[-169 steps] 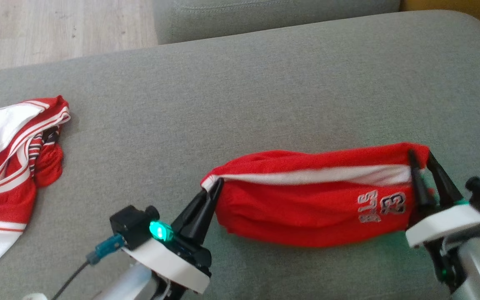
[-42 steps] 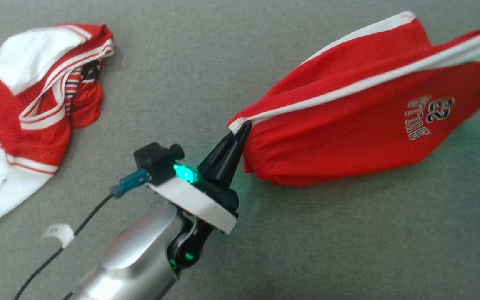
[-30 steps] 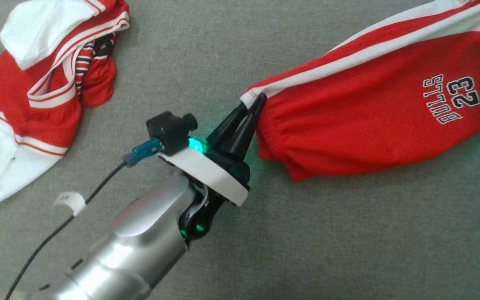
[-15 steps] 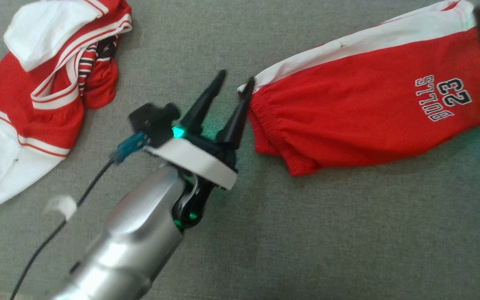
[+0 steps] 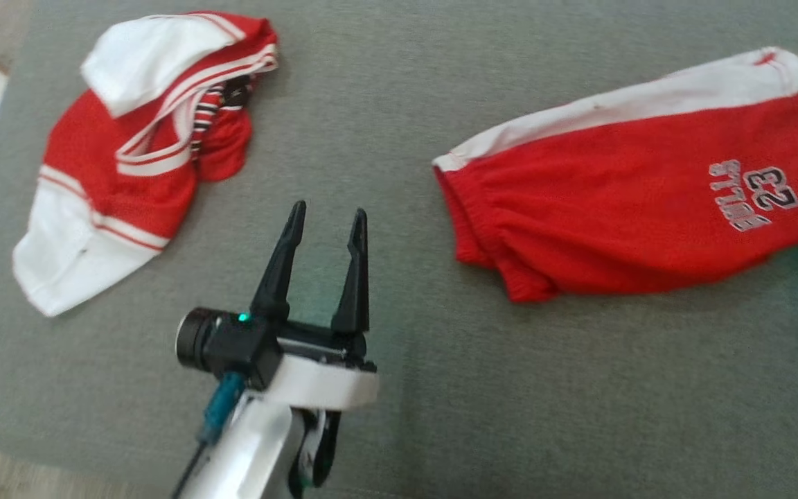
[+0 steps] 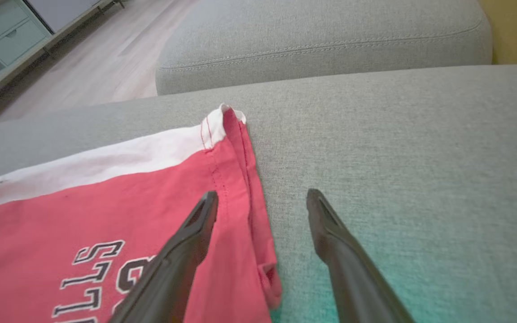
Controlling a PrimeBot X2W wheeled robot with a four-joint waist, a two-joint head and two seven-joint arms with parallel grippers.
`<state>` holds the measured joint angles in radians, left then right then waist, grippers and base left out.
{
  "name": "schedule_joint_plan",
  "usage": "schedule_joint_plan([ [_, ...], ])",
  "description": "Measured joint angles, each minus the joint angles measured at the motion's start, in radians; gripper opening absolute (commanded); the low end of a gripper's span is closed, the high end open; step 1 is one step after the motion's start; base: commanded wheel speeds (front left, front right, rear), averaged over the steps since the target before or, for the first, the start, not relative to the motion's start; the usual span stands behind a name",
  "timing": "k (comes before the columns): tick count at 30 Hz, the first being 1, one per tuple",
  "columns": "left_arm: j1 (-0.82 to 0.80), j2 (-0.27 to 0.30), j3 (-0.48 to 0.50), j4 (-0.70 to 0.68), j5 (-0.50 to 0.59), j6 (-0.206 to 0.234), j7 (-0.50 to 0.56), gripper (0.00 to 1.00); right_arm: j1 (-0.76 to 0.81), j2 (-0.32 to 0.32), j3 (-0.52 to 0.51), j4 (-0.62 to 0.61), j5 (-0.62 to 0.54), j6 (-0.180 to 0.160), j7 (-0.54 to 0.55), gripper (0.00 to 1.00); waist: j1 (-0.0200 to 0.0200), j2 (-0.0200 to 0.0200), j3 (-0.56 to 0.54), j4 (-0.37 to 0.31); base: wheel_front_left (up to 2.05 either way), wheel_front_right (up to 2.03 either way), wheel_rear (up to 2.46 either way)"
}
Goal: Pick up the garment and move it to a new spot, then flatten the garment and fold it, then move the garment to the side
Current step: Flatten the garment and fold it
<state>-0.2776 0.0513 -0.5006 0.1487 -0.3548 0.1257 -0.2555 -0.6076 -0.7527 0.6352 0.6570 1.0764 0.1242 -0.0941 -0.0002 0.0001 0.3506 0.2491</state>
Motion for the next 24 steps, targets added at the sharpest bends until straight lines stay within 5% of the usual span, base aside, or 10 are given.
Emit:
schedule_joint_plan([
  [8,0.093,-0.001,-0.066,-0.125,0.090,0.082,-0.001,1.00,-0.067,0.053,-0.008,0.241,-0.031,0.000,0.033,1.00,0.0001,0.0000,-0.009,0.093,0.00,0.00,0.00],
  [9,0.097,0.000,-0.073,-0.127,0.090,0.087,-0.001,1.00,-0.069,0.057,-0.008,0.254,-0.030,0.000,0.037,0.84,0.0001,0.0000,-0.009,0.099,0.00,0.00,0.00],
  [11,0.101,-0.001,-0.082,-0.127,0.090,0.095,-0.001,1.00,-0.080,0.060,-0.008,0.262,-0.019,0.000,0.067,0.00,0.0001,0.0000,-0.011,0.105,0.00,0.00,0.00],
  [24,0.100,0.000,-0.052,-0.112,0.101,0.085,-0.001,1.00,-0.078,0.093,0.039,0.264,0.012,0.000,0.063,0.00,0.0002,0.0000,-0.062,-0.011,0.00,0.00,0.00],
])
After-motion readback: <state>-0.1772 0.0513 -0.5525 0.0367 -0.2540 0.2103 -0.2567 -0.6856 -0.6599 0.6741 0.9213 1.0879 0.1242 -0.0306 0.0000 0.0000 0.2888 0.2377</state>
